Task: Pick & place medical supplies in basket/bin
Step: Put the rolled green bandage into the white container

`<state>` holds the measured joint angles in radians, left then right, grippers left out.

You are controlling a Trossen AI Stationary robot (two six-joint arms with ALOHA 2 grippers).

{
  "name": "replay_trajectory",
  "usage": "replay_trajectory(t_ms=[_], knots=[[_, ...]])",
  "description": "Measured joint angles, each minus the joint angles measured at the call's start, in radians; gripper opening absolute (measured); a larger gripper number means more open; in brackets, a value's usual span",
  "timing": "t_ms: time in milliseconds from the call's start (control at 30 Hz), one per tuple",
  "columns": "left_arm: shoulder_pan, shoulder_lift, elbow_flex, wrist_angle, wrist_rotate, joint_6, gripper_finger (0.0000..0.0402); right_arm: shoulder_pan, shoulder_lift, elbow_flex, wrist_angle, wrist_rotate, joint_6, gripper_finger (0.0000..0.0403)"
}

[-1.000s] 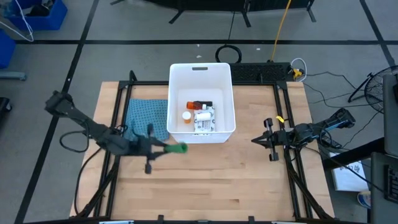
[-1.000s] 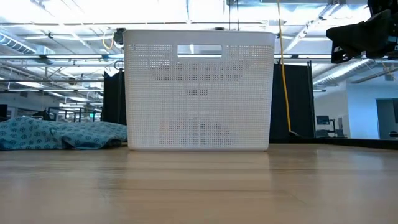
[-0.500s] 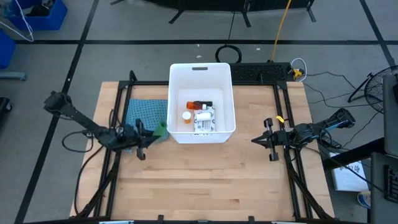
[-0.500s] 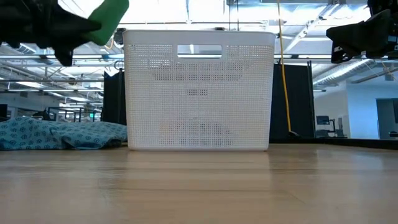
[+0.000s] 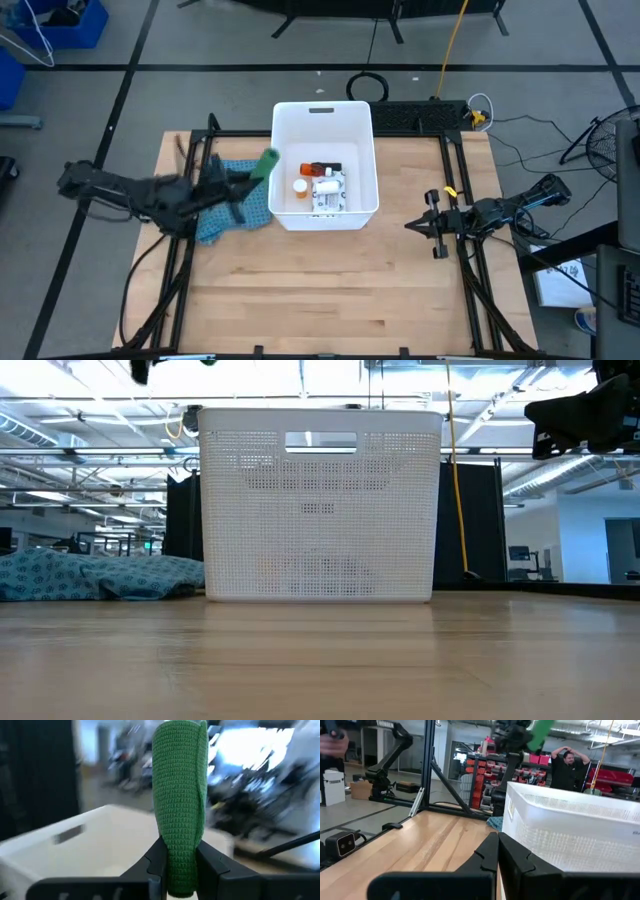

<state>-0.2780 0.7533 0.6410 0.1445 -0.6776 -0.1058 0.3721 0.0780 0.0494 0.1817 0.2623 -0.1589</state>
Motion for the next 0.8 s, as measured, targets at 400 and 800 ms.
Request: replay_trajectory(t_ms=[400, 800], knots=[[0.340, 0.504, 0.482, -0.546, 0.383, -0.049, 0.0062, 0.000, 0.000, 0.000, 0.013, 0.000, -0.022, 0.0000], [0.407, 0.833, 0.525, -0.513, 0.587, -0.069, 0.0062, 0.000, 0.000, 0.000, 0.000, -0.001, -0.010, 0.0000]])
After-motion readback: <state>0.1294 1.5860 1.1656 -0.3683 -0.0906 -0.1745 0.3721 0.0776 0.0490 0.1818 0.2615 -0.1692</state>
